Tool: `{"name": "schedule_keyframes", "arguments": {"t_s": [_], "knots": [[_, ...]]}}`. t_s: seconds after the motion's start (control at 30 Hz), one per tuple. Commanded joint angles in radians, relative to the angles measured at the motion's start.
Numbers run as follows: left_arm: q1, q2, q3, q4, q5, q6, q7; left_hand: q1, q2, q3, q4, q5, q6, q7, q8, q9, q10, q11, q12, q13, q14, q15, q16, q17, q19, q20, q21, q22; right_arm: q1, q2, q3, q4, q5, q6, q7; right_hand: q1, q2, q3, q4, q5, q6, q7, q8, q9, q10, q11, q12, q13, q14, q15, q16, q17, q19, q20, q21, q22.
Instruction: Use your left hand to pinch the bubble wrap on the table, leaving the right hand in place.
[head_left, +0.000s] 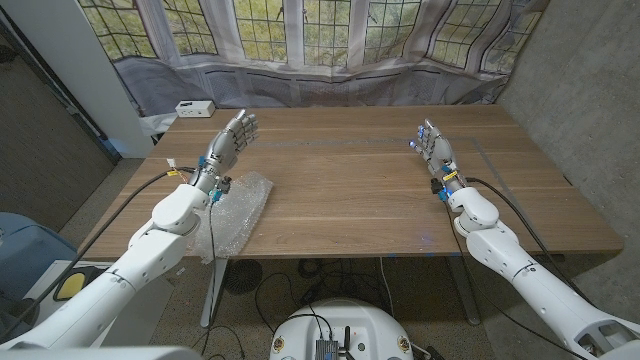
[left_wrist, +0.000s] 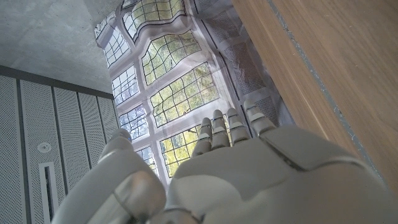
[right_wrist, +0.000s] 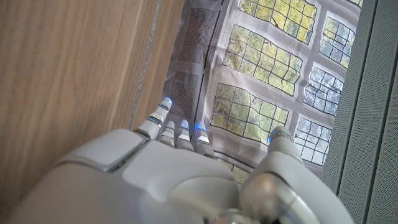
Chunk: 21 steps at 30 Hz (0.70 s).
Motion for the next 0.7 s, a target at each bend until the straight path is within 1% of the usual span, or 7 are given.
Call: {"name": "schedule_keyframes", "arguments": {"t_s": [0.03,0.2,0.43,0.7], "knots": [[0.059,0.024,-0.044,-0.019,0.010,-0.052,-0.005,0.011,0.007,0.000,-0.007,-0.002,0.010,-0.001,0.004,0.005,0.018,-0.001,0.008,0.004,0.017,-0.005,0.008,0.004,0.014,0.000,0.001,0.004,-0.018,0.006,0.001,-0.018,-0.008,0.000,-0.031,0.008,0.003,0.005,0.001,0.002,0.005,0.002,0.007,0.003,0.007,-0.002,0.005,0.005,0.004,0.003,0.001,0.004,0.008,0.005,-0.006,0.003],[0.084,0.026,-0.059,-0.023,0.002,-0.079,-0.018,0.013,0.007,0.000,-0.010,-0.002,0.021,-0.001,0.004,0.005,0.030,-0.004,0.009,0.004,0.028,-0.011,0.008,0.004,0.025,-0.003,0.001,0.004,-0.019,0.003,-0.002,-0.023,-0.015,-0.003,-0.032,0.008,0.003,0.004,0.001,0.002,0.006,0.002,0.007,0.003,0.009,-0.002,0.005,0.005,0.004,0.003,0.000,0.005,0.009,0.006,-0.007,0.003],[0.120,0.030,-0.084,-0.038,0.023,-0.113,-0.008,0.015,0.007,0.000,-0.012,-0.003,0.029,0.000,0.004,0.005,0.036,-0.004,0.009,0.004,0.036,-0.013,0.007,0.004,0.033,-0.004,0.001,0.004,-0.022,-0.009,-0.002,-0.043,-0.031,-0.010,-0.045,0.009,0.003,0.003,0.001,0.001,0.006,0.002,0.007,0.003,0.009,0.000,0.004,0.006,0.005,0.002,-0.001,0.005,0.009,0.006,-0.008,0.003],[0.155,0.024,-0.106,-0.034,0.060,-0.162,0.006,0.018,0.006,-0.001,-0.016,-0.004,0.043,-0.002,0.004,0.005,0.048,-0.007,0.010,0.004,0.052,-0.015,0.007,0.004,0.044,0.000,-0.001,0.004,-0.031,-0.018,0.001,-0.057,-0.027,-0.027,-0.053,0.009,0.004,0.003,0.001,0.001,0.007,0.002,0.007,0.003,0.010,0.000,0.004,0.006,0.005,0.004,-0.001,0.005,0.010,0.006,-0.009,0.003]]}}
